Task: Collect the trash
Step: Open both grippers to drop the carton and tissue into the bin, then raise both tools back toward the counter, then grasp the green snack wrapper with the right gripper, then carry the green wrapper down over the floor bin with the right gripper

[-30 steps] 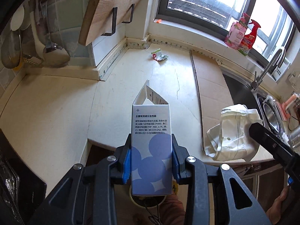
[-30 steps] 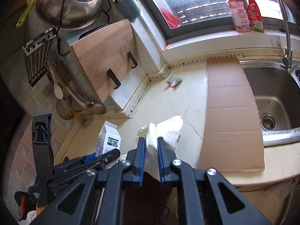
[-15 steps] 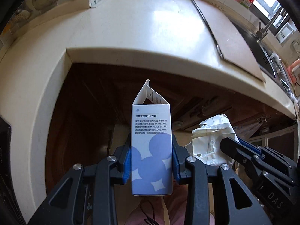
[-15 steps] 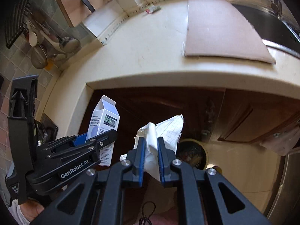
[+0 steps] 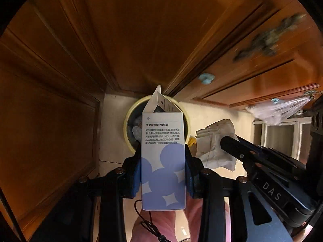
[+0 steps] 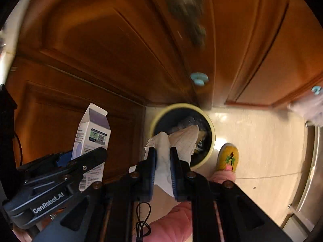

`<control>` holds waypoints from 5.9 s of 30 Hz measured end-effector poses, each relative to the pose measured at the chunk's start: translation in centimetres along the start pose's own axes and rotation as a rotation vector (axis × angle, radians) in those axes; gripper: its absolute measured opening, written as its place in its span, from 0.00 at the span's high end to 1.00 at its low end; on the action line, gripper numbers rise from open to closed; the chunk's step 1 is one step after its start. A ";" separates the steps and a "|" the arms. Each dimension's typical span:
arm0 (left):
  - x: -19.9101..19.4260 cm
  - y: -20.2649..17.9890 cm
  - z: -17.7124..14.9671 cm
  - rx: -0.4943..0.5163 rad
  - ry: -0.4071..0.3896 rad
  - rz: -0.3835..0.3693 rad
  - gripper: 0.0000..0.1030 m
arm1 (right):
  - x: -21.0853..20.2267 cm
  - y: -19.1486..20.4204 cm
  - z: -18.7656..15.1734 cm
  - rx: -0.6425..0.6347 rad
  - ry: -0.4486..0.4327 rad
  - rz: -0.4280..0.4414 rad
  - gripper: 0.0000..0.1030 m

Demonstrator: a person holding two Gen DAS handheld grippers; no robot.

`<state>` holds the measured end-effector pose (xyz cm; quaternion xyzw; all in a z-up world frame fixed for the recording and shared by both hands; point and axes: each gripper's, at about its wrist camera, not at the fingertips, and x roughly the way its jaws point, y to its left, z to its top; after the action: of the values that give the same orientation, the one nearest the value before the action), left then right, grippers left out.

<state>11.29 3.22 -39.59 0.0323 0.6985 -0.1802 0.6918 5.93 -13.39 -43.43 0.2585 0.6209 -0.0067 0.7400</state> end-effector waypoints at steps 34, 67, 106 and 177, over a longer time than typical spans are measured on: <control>-4.9 1.8 -0.4 -0.046 -0.082 0.117 0.31 | -1.3 1.3 -0.6 0.007 0.026 -0.025 0.62; -48.3 -8.1 11.5 0.099 -0.918 0.287 0.29 | -41.7 16.7 16.8 -0.172 -0.636 0.123 0.62; -28.6 -3.3 43.2 -0.222 -0.638 0.599 0.38 | -12.7 14.5 52.1 -0.112 -0.120 0.351 0.63; -28.0 -4.8 2.9 0.080 -0.561 0.217 0.38 | -25.9 11.4 3.6 -0.098 -0.324 0.076 0.96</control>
<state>13.81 3.54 -11.14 0.0829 0.4651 -0.1345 0.8710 7.08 -13.00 -14.96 0.2407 0.4831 0.0100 0.8418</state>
